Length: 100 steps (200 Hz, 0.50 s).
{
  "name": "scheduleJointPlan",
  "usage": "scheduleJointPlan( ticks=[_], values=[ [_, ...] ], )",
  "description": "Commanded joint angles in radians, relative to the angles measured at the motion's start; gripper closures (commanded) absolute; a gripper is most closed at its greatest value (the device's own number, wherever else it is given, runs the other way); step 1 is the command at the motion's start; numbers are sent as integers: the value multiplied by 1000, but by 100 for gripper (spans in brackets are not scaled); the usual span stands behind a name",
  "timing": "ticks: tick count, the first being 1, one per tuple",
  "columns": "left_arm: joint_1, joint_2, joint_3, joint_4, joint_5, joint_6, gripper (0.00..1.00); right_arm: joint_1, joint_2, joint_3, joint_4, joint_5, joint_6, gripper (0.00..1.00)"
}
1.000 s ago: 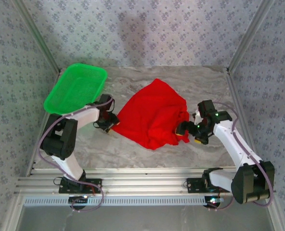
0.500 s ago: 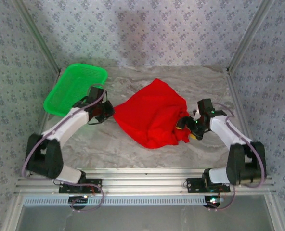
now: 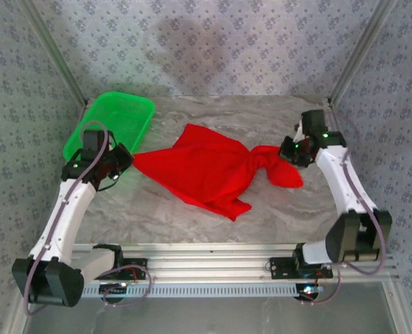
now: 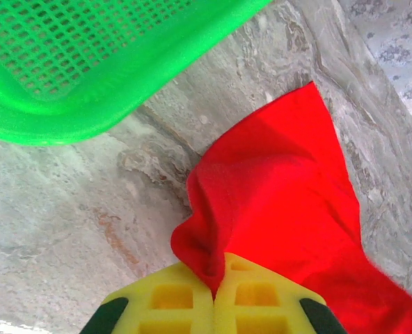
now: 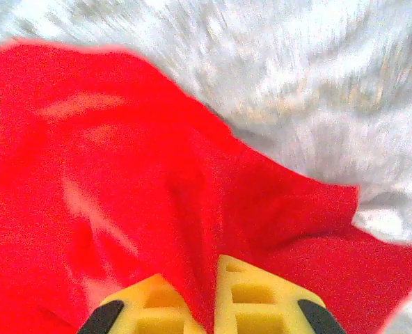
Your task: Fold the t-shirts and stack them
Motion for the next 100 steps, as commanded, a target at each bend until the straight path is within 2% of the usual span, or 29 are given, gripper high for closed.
scheduleJointPlan(
  ticks=[1, 66, 100],
  values=[
    [19, -12, 28, -41, 29, 45, 100, -11, -43, 33, -202, 61, -106, 100],
    [67, -30, 108, -70, 37, 98, 100, -82, -138, 85, -256, 145, -194, 100],
    [79, -54, 210, -58, 90, 121, 100, -108, -188, 159, -251, 49, -204, 100]
  ],
)
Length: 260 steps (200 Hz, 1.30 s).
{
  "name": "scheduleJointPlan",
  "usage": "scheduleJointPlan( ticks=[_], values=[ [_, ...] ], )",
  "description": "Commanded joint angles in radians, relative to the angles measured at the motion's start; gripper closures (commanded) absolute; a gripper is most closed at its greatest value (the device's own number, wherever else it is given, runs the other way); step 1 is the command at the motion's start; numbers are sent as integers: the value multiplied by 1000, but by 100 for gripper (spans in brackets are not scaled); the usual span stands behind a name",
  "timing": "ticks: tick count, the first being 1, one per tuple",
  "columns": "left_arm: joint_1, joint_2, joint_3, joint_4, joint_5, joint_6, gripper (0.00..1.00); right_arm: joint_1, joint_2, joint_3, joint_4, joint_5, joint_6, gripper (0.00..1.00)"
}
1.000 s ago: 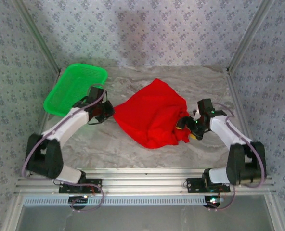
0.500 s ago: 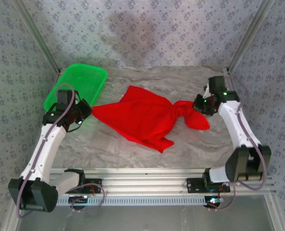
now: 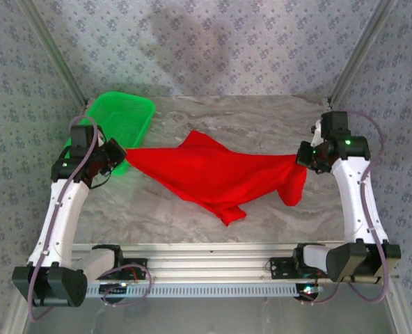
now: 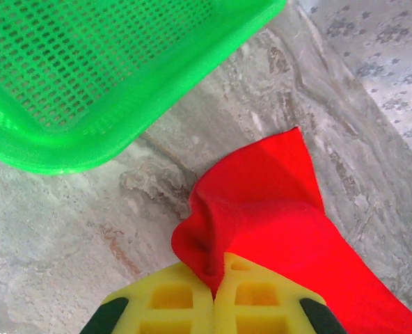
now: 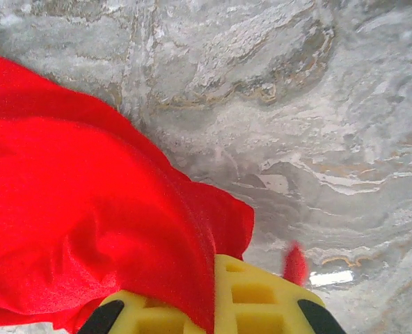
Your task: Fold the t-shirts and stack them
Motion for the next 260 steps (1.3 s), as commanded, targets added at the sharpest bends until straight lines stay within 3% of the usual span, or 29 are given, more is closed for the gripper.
scheduleJointPlan(
  ticks=[1, 22, 70, 166, 198, 215, 260],
  values=[
    [9, -48, 112, 5, 52, 43, 100, -16, -73, 94, -5, -62, -33, 100],
    [8, -66, 198, 51, 105, 47, 100, -34, -114, 172, 48, -173, -10, 100],
    [4, -76, 364, 141, 165, 63, 100, -100, -105, 372, 73, -280, 48, 100],
    [-2, -145, 436, 253, 228, 69, 100, -203, -88, 535, 47, -358, 118, 100],
    [-11, -143, 323, 249, 209, 71, 100, -215, -12, 477, 36, -291, 103, 100],
    [-29, -142, 214, 261, 141, 94, 100, -206, 73, 438, 44, -248, 70, 100],
    [-43, -29, 54, 317, -14, 171, 100, -26, 427, 461, 158, -54, -1, 100]
  ],
)
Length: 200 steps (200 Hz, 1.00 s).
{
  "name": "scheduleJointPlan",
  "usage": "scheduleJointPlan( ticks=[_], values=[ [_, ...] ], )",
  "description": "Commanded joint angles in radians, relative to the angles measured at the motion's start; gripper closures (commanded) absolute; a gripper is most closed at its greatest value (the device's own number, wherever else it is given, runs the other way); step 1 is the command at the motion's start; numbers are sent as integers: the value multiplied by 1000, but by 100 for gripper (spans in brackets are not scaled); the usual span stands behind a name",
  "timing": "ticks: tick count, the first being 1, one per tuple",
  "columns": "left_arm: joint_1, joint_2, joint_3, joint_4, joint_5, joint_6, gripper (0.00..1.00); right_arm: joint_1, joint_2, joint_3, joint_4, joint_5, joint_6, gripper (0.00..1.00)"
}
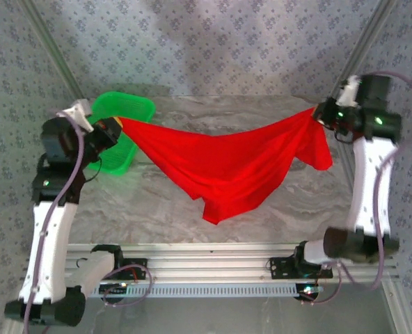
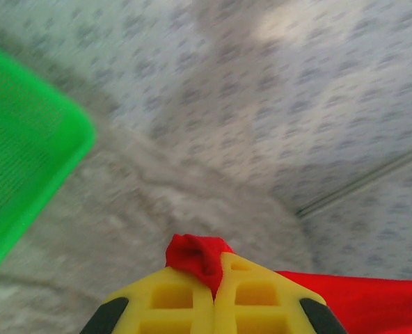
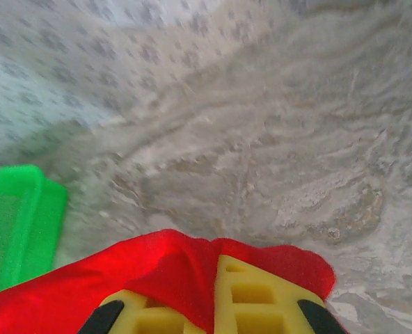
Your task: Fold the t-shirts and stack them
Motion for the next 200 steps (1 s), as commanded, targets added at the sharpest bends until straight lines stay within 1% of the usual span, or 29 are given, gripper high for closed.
scheduleJointPlan(
  ticks=[1, 11, 21, 26, 38, 43, 52, 59, 66, 83, 91, 104, 115, 122, 129, 137, 148, 156, 163, 169, 185, 200],
  values=[
    [-6, 77, -46, 70, -112, 74, 100, 89, 201, 22, 69, 153, -59, 100],
    [-17, 111, -57, 87, -135, 89, 100, 117, 298, 74, 90, 200, -64, 100],
    [-24, 138, -63, 108, -148, 100, 100, 142, 378, 131, 133, 204, -72, 93],
    [-29, 149, -65, 113, -161, 105, 100, 155, 405, 151, 163, 198, -76, 86],
    [-36, 165, -59, 113, -193, 113, 100, 183, 432, 181, 233, 162, -72, 59],
    [-36, 170, -56, 113, -201, 116, 100, 197, 428, 187, 253, 157, -60, 52],
    [-36, 175, -49, 106, -214, 119, 100, 227, 403, 193, 261, 164, -57, 41],
    [-36, 179, -44, 100, -220, 119, 100, 253, 364, 181, 248, 180, -55, 35],
    [-36, 181, -41, 98, -220, 119, 100, 279, 316, 148, 227, 183, -48, 31],
    [-37, 176, -49, 103, -200, 107, 100, 341, 187, 34, 127, 158, -45, 28],
    [-39, 169, -58, 106, -190, 100, 100, 371, 114, -52, 76, 140, -28, 28],
    [-42, 158, -76, 111, -173, 89, 100, 414, 13, -223, 35, 74, 26, 28],
    [-43, 148, -90, 113, -159, 84, 100, 455, -62, -390, 46, 46, 91, 28],
    [-44, 142, -98, 111, -156, 82, 100, 491, -106, -488, 59, 61, 126, 27],
    [-44, 135, -106, 111, -152, 80, 100, 516, -138, -581, 90, 80, 172, 27],
    [-45, 128, -113, 107, -147, 78, 100, 529, -165, -691, 144, 66, 219, 27],
    [-46, 118, -120, 103, -137, 76, 100, 543, -172, -782, 234, 40, 271, 27],
    [-48, 113, -123, 99, -131, 77, 100, 553, -158, -814, 272, 45, 283, 27],
    [-50, 108, -128, 91, -131, 77, 100, 557, -133, -824, 283, 62, 284, 26],
    [-51, 102, -130, 86, -133, 77, 100, 557, -110, -832, 290, 56, 263, 27],
    [-52, 83, -146, 77, -134, 72, 100, 558, -50, -846, 357, 49, 270, 27],
    [-53, 65, -157, 63, -138, 73, 100, 557, 25, -829, 353, 55, 261, 28]
  ],
)
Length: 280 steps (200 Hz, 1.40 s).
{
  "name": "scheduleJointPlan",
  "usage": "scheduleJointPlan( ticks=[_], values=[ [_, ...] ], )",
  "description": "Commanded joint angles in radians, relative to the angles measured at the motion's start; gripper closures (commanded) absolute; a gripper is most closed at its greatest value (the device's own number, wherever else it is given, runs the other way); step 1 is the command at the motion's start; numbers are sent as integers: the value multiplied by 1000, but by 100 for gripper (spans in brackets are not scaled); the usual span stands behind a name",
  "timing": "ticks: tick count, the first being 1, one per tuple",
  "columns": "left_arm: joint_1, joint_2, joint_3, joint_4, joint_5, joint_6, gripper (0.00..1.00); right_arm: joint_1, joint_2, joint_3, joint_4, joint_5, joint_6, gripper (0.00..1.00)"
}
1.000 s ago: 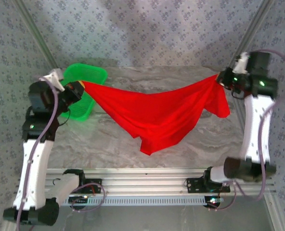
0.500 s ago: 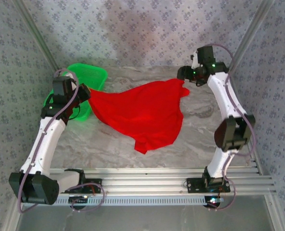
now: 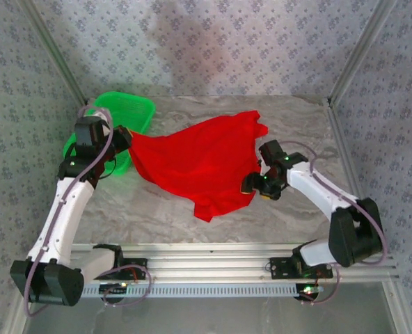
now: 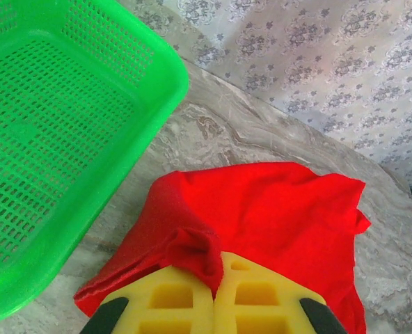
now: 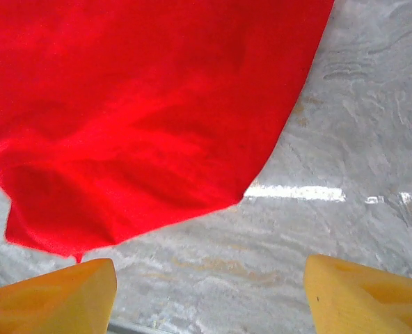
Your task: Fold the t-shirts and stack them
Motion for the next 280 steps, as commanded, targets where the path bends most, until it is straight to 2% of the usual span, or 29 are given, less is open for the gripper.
scheduleJointPlan(
  ticks=[1, 55, 91, 111, 120, 134, 181, 222, 249, 280],
  values=[
    [-7, -49, -12, -11, 10, -6, 100, 5, 65, 26, 93, -4, 30, 28],
    [-5, -118, -43, -60, -11, -5, 100, 22, 269, 85, 94, 36, 28, 34],
    [-5, -147, -66, -66, -14, -15, 100, 27, 336, 96, 105, 80, 41, 47],
    [-5, -159, -74, -70, -12, -15, 100, 26, 369, 115, 118, 88, 46, 72],
    [-5, -166, -75, -78, -11, -11, 100, 24, 371, 130, 107, 91, 45, 87],
    [-5, -176, -71, -97, -12, -3, 100, 24, 337, 149, 80, 101, 35, 100],
    [-5, -238, -49, -163, 3, -13, 100, 17, 70, 237, -245, 199, -78, 100],
    [-15, -288, -24, -171, 65, -77, 100, -8, -110, 339, -489, 266, -118, 100],
    [-38, -303, -8, -164, 77, -105, 100, -29, -132, 434, -585, 292, -149, 100],
    [-48, -301, -34, -163, 78, -109, 100, -16, -34, 530, -592, 330, -188, 100]
  ],
)
